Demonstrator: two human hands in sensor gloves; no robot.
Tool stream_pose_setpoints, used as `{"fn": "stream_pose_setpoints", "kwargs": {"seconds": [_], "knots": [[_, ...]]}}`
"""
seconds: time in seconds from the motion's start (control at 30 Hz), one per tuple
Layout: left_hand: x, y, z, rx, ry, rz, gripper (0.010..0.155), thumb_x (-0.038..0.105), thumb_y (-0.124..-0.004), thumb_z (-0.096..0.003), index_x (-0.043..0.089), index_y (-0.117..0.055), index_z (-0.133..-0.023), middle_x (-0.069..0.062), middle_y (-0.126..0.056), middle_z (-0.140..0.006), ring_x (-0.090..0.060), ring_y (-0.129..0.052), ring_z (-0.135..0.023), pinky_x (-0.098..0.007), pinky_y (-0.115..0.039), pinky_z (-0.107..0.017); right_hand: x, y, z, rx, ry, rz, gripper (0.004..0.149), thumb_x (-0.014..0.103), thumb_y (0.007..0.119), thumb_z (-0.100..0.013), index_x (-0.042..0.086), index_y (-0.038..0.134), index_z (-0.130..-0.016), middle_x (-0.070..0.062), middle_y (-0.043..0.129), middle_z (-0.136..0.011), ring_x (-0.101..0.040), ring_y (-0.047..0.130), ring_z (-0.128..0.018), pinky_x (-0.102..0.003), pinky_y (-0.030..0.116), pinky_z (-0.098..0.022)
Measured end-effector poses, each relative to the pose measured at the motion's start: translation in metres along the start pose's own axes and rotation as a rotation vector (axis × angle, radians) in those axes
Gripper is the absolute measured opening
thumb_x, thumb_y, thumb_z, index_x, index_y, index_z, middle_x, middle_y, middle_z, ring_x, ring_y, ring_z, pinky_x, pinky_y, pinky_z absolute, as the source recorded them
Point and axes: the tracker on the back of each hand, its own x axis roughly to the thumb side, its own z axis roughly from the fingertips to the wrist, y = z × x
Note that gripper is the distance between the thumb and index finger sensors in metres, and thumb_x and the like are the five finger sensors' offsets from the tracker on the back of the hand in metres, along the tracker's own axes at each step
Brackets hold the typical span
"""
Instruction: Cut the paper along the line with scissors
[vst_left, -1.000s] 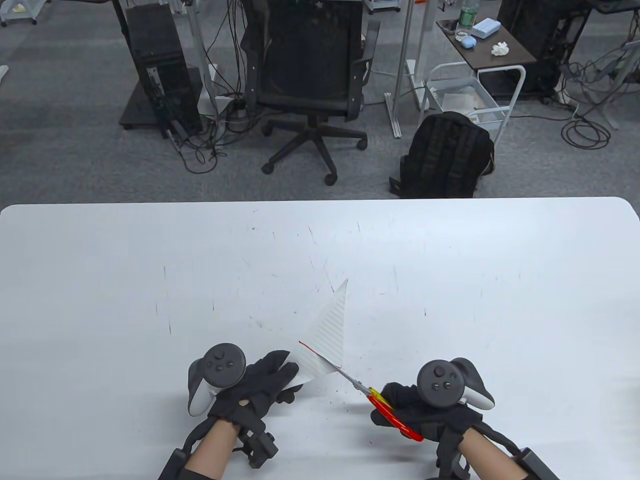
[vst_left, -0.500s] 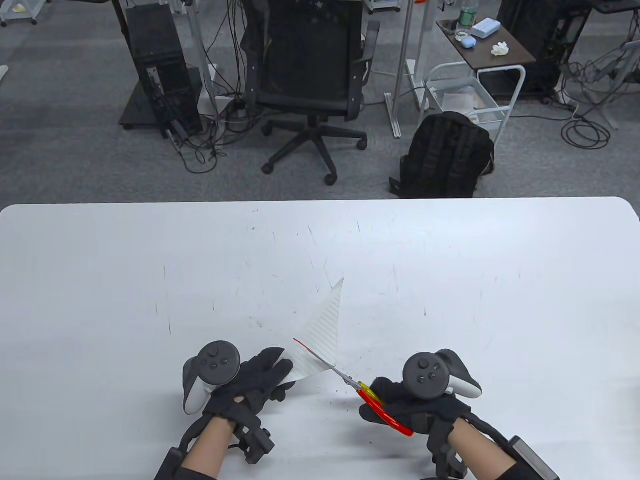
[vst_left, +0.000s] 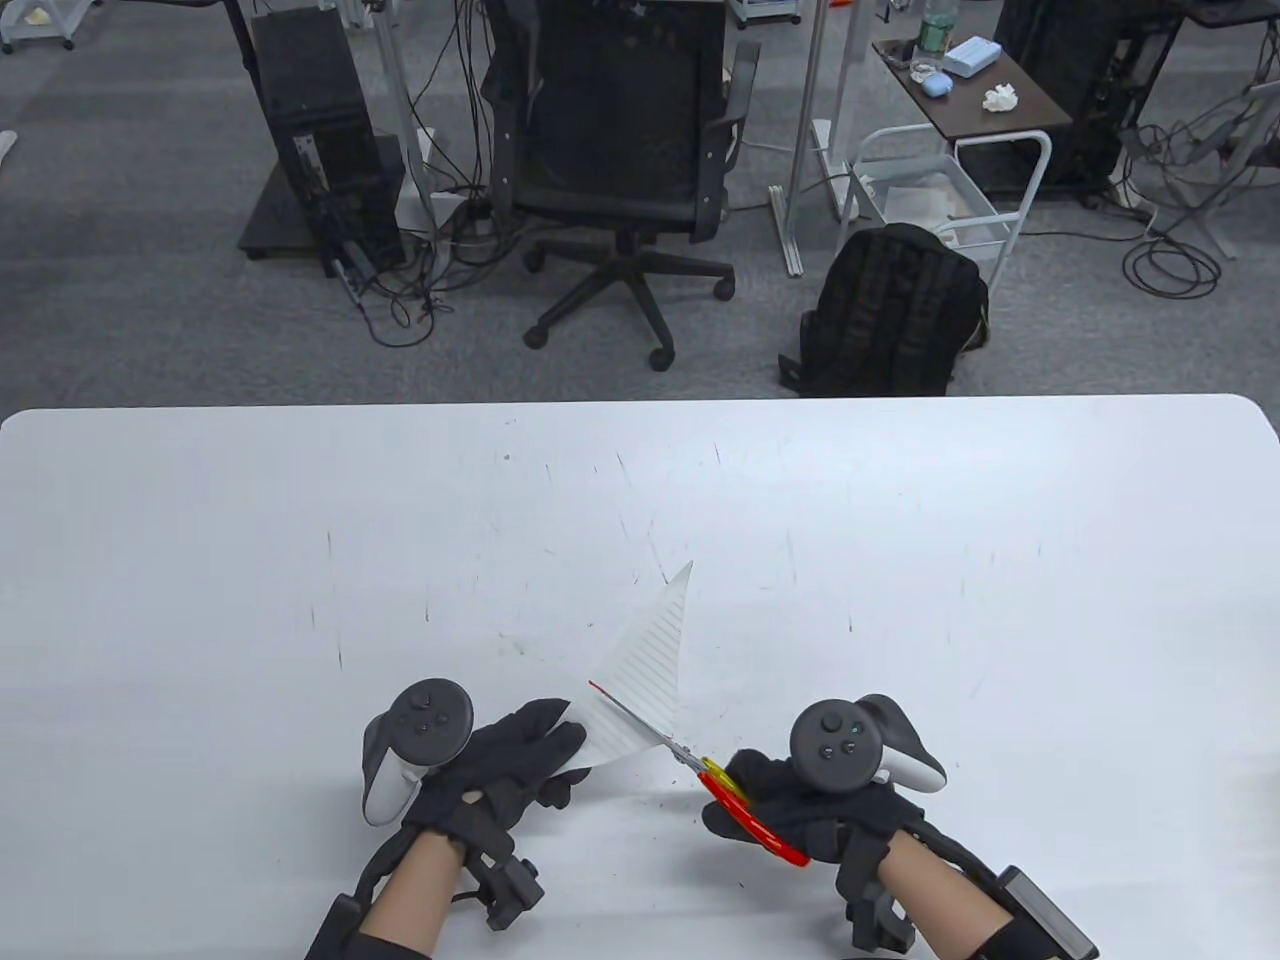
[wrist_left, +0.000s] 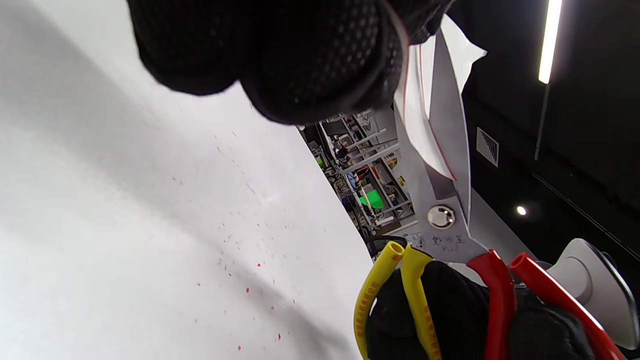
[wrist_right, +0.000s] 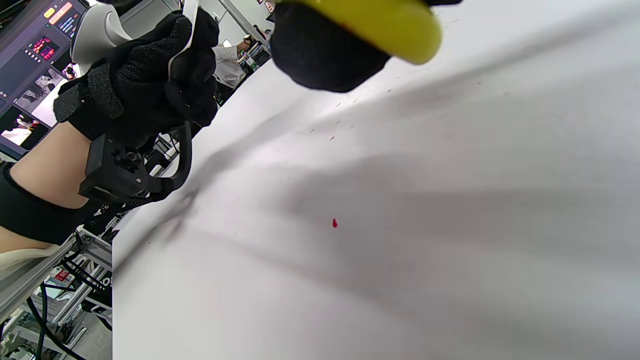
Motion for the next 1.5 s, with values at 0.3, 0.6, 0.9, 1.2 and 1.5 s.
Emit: {"fn": "stream_pose_setpoints", "kwargs": {"seconds": [0.3,0.6,0.9,1.2,1.5], "knots": [[-0.0012,-0.0005,-0.0003,-0.020,0.009,0.000,0.037,0.040,-0.067,-0.0601,0.022,-0.075,-0.092,0.004,-0.095,-0.061,-0.006,-0.097,-0.044,-0.029,-0.087,-0.042,0.0006,0.0065,-0.0042,-0.036,0.007,0.018,0.079,0.067,0.049,-0.058,-0.003,0.050,-0.095,-0.022,0.078,-0.075,-0.019,0.089,-0.046,-0.034,0.072,-0.033],[-0.0019,-0.0010,-0.0003,-0.007,0.022,-0.012,0.038,0.040,-0.066,-0.0604,0.022,-0.073,-0.093,0.004,-0.095,-0.064,-0.007,-0.097,-0.047,-0.029,-0.087,-0.044,0.0014,0.0070,-0.0052,-0.083,0.003,0.035,0.075,0.065,0.053,-0.057,-0.001,0.053,-0.093,-0.019,0.081,-0.071,-0.016,0.090,-0.041,-0.031,0.072,-0.030],[-0.0023,0.0001,-0.0002,0.005,0.020,-0.022,0.037,0.040,-0.066,-0.0604,0.022,-0.073,-0.093,0.003,-0.095,-0.065,-0.008,-0.098,-0.049,-0.030,-0.087,-0.045,0.0024,0.0072,-0.0058,-0.119,0.002,0.043,0.072,0.063,0.054,-0.056,0.000,0.056,-0.090,-0.016,0.083,-0.068,-0.013,0.091,-0.037,-0.028,0.073,-0.027],[-0.0033,0.0015,0.0006,0.012,0.026,-0.018,0.037,0.039,-0.066,-0.0602,0.022,-0.073,-0.093,0.003,-0.095,-0.066,-0.009,-0.098,-0.050,-0.031,-0.087,-0.045,0.0040,0.0081,-0.0064,-0.157,0.013,0.028,0.070,0.063,0.057,-0.055,0.001,0.060,-0.087,-0.015,0.086,-0.062,-0.009,0.092,-0.032,-0.024,0.074,-0.023],[-0.0045,0.0045,0.0017,0.022,0.033,-0.007,0.038,0.038,-0.067,-0.0598,0.019,-0.076,-0.092,0.002,-0.097,-0.063,-0.008,-0.100,-0.047,-0.030,-0.089,-0.043,0.0054,0.0087,-0.0102,-0.138,0.021,0.054,0.070,0.063,0.055,-0.056,0.002,0.056,-0.090,-0.014,0.083,-0.067,-0.010,0.091,-0.036,-0.026,0.072,-0.027]]}}
